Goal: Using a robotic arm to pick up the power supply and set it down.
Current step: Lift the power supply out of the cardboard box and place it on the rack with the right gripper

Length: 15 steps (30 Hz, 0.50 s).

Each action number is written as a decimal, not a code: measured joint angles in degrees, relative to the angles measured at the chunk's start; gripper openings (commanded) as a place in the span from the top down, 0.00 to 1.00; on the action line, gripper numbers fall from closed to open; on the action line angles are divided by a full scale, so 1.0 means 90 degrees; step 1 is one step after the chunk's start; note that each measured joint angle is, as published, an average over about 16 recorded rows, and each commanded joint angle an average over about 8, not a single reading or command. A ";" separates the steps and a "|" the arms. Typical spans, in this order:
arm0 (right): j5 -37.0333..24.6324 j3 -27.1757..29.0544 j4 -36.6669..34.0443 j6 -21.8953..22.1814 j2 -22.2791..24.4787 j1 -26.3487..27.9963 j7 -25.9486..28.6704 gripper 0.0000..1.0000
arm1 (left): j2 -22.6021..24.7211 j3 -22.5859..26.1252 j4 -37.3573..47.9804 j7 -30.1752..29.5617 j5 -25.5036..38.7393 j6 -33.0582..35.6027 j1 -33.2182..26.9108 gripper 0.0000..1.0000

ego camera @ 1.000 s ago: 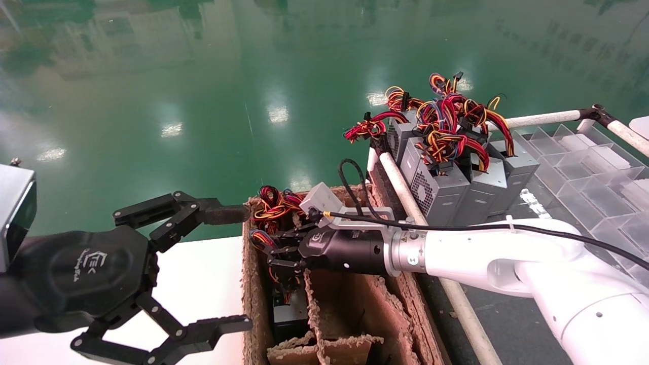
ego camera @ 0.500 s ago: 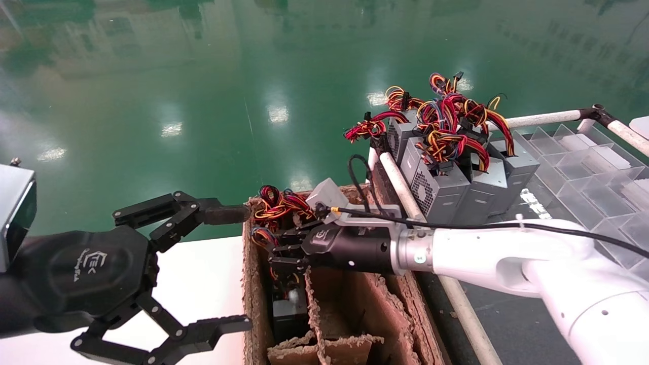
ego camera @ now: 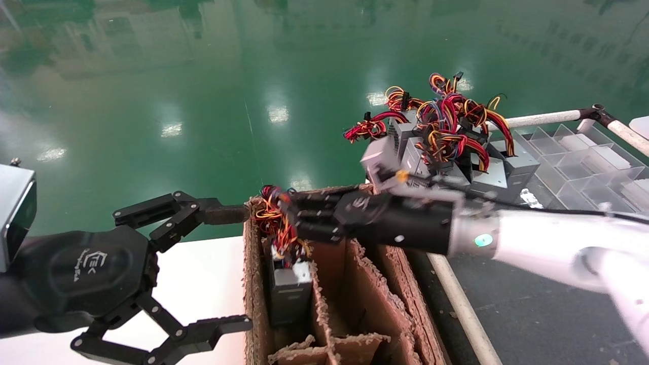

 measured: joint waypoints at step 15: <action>0.0904 0.0506 0.0733 -0.0885 0.1350 0.0333 0.0867 1.00 | -0.0001 0.0002 0.0000 0.0001 -0.0001 -0.0001 -0.0001 0.00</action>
